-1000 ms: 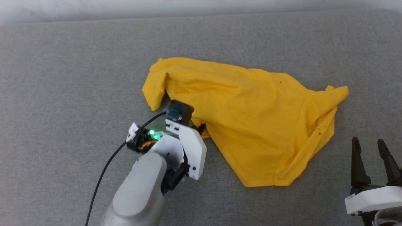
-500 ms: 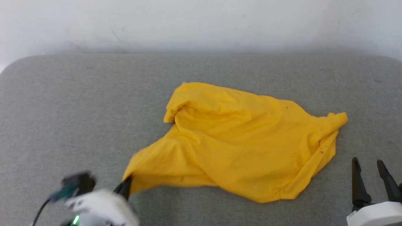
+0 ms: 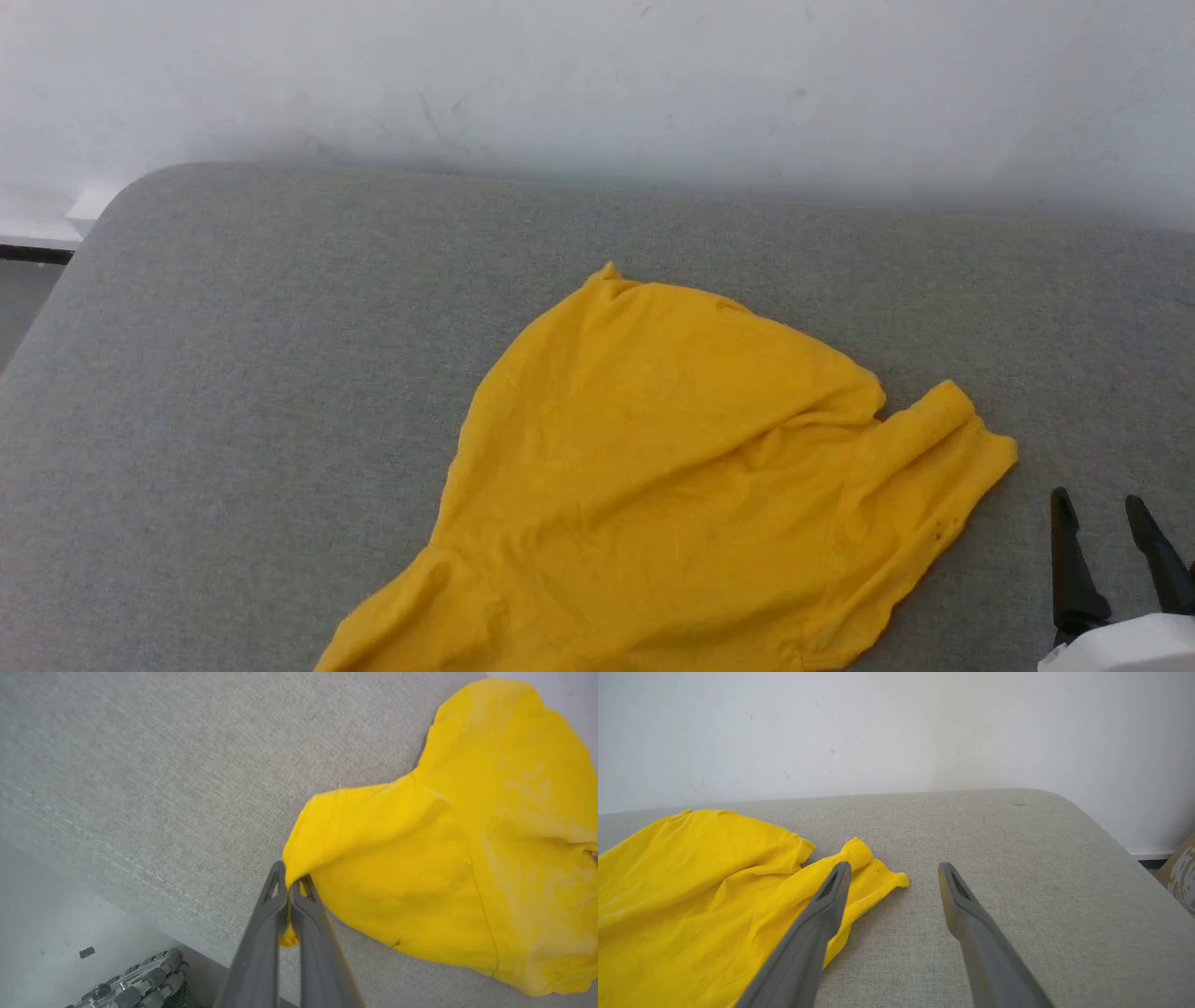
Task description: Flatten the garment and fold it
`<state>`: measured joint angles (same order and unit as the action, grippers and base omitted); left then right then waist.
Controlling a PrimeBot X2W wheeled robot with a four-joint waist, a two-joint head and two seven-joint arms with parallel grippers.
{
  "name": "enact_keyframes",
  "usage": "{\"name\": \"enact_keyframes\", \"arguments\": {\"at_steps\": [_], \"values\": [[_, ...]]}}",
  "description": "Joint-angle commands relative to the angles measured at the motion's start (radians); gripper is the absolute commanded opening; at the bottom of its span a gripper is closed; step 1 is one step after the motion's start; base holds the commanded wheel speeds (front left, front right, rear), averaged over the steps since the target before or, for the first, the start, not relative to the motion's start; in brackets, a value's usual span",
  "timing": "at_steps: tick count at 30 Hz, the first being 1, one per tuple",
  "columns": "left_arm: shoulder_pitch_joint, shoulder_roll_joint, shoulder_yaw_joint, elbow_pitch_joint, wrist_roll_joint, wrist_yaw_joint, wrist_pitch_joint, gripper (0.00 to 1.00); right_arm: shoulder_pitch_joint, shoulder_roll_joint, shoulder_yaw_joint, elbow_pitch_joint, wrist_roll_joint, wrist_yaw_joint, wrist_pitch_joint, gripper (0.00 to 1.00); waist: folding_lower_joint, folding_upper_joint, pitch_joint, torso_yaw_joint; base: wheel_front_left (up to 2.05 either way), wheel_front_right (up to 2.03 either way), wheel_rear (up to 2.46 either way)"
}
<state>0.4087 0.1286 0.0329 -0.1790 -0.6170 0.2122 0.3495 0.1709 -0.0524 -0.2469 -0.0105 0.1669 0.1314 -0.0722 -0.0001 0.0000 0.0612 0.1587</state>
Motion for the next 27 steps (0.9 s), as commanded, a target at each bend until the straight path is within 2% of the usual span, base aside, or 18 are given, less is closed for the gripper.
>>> {"name": "enact_keyframes", "arguments": {"at_steps": [1, 2, 8, 11, 14, 16, 19, 24, 27], "values": [[-0.028, -0.003, -0.001, 0.0, -0.002, -0.006, -0.01, 0.59, 0.001, 0.002, 0.003, -0.006, -0.006, -0.001, 0.001, 1.0, 0.0001, 0.0, -0.003, 0.003, 0.0, 0.0, 0.0], [-0.041, -0.004, -0.004, 0.0, -0.001, -0.008, -0.016, 1.0, 0.0, 0.002, 0.005, -0.008, -0.006, -0.001, 0.003, 1.0, 0.0001, 0.0, -0.003, 0.002, 0.0, 0.0, 0.0], [-0.135, 0.021, -0.026, -0.095, 0.01, -0.052, -0.034, 1.0, -0.006, 0.002, 0.01, -0.022, -0.004, -0.001, 0.01, 1.0, 0.0001, 0.0, 0.022, -0.018, 0.0, 0.0, 0.0], [-0.257, 0.072, -0.069, -0.158, 0.077, -0.074, -0.017, 1.0, -0.018, 0.002, 0.012, -0.027, -0.004, -0.001, 0.01, 1.0, 0.0001, 0.0, 0.055, -0.037, 0.0, 0.0, 0.0], [-0.343, 0.087, -0.108, -0.163, 0.112, -0.093, -0.009, 1.0, -0.028, 0.002, 0.011, -0.031, -0.004, -0.001, 0.009, 1.0, 0.0001, 0.0, 0.078, -0.047, 0.0, 0.0, 0.0], [-0.438, 0.114, -0.161, -0.135, 0.172, -0.124, -0.006, 1.0, -0.04, 0.002, 0.012, -0.035, -0.007, -0.001, 0.008, 1.0, 0.0001, 0.0, 0.103, -0.058, 0.0, 0.0, 0.0], [-0.584, 0.121, -0.253, -0.056, 0.246, -0.18, -0.016, 1.0, -0.065, 0.002, 0.019, -0.049, -0.014, -0.001, 0.008, 1.0, 0.0001, 0.0, 0.144, -0.081, 0.0, 0.0, 0.0], [-0.809, 0.08, -0.394, 0.132, 0.331, -0.271, -0.065, 1.0, -0.107, 0.002, 0.028, -0.073, -0.019, -0.001, 0.008, 1.0, 0.0001, 0.0, 0.209, -0.127, 0.0, 0.0, 0.0], [-0.906, 0.06, -0.464, 0.26, 0.344, -0.308, -0.051, 1.0, -0.123, 0.002, 0.034, -0.078, -0.018, -0.001, 0.009, 1.0, 0.0001, 0.0, 0.244, -0.164, 0.0, 0.0, 0.0]]}}
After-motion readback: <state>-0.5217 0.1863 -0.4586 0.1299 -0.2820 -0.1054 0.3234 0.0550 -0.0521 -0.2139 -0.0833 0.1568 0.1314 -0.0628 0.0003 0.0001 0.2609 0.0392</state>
